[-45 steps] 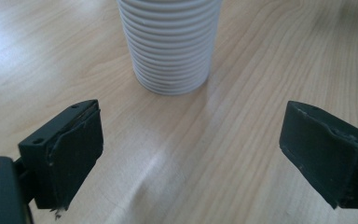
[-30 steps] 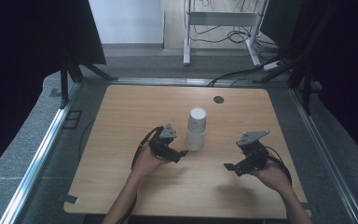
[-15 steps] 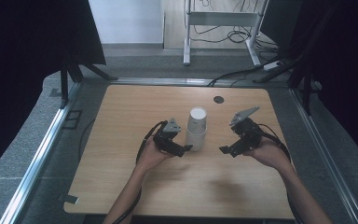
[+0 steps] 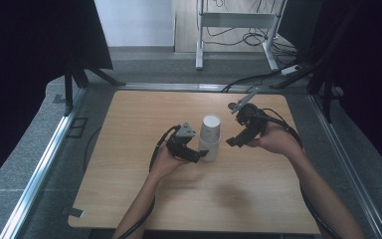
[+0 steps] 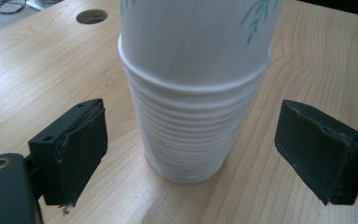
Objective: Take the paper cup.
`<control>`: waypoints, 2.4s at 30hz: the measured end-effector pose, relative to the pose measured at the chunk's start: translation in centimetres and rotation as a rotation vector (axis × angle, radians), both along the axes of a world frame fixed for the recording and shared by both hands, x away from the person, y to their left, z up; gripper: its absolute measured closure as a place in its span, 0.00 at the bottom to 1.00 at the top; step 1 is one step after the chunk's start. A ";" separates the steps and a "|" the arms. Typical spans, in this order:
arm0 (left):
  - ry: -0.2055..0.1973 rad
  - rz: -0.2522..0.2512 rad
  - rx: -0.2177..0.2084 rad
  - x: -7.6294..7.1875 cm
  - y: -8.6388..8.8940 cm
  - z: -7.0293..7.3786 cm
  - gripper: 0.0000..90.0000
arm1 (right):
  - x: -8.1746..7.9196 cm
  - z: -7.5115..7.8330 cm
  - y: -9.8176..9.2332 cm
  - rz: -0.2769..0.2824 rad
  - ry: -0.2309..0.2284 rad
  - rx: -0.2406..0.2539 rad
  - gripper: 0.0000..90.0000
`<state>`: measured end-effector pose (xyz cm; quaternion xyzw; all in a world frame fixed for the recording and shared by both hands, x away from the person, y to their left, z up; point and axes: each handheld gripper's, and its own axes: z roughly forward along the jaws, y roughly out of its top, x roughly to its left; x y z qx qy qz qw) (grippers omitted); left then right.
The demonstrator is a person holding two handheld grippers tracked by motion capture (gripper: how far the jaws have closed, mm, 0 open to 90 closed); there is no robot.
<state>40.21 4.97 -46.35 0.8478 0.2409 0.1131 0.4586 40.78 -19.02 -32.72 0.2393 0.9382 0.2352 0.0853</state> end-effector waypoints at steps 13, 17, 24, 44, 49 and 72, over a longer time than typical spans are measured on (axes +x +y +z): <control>0.004 -0.005 -0.024 0.7 -0.6 0.0 0.15 | 2.7 1.6 4.4 0.055 0.015 -0.112 0.18; 0.007 -0.001 -0.033 0.9 -0.6 0.0 0.16 | 3.5 1.6 5.7 0.078 0.019 -0.148 0.20; 0.018 -0.002 -0.048 1.1 -0.8 -0.1 0.16 | 4.2 1.8 7.5 0.090 0.030 -0.173 0.23; 0.023 -0.020 -0.062 1.3 -1.1 -0.2 0.25 | 5.2 1.2 9.0 0.140 0.079 -0.203 0.39; 0.021 -0.017 -0.059 1.2 -1.0 -0.2 0.25 | 5.3 1.3 9.1 0.131 0.094 -0.206 0.40; 0.016 -0.022 -0.034 1.2 -1.1 -0.1 0.26 | 4.9 4.0 9.0 0.136 0.081 -0.202 0.41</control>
